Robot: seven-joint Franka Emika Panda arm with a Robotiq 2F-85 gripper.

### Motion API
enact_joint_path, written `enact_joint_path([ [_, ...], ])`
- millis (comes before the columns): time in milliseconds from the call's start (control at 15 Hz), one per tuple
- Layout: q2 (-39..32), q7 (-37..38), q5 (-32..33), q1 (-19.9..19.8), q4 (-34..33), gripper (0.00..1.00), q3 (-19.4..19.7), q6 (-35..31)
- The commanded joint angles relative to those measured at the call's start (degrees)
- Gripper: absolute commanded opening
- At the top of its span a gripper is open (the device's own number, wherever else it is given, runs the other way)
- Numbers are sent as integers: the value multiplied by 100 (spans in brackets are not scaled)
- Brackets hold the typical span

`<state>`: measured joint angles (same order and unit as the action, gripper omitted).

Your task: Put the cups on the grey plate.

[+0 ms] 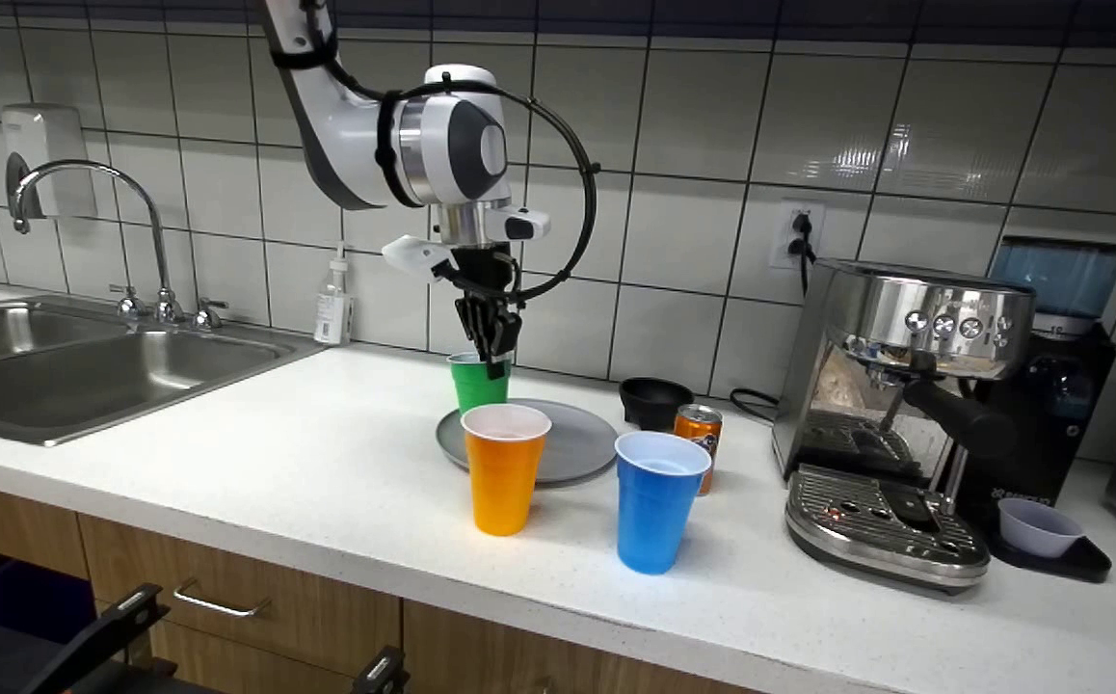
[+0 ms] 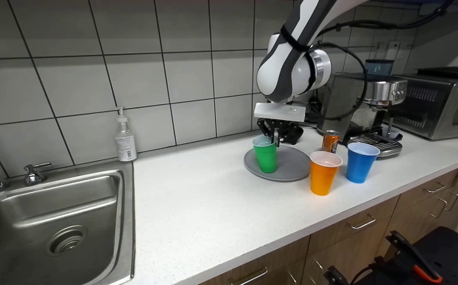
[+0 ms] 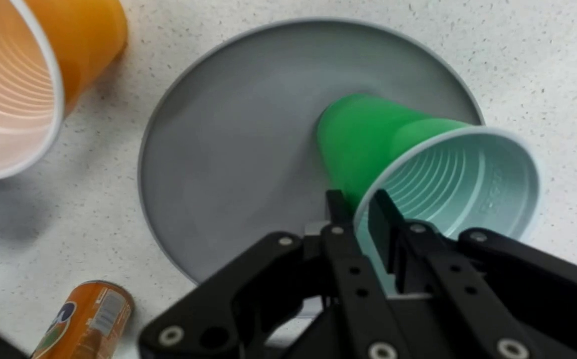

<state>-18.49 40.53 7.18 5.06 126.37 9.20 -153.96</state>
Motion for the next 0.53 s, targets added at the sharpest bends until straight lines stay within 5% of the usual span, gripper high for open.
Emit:
enact_joint_path([
  [0, -63, 177, 43, 117, -174, 52, 103, 179],
  [467, -100, 80, -96, 81, -192, 100, 51, 65],
])
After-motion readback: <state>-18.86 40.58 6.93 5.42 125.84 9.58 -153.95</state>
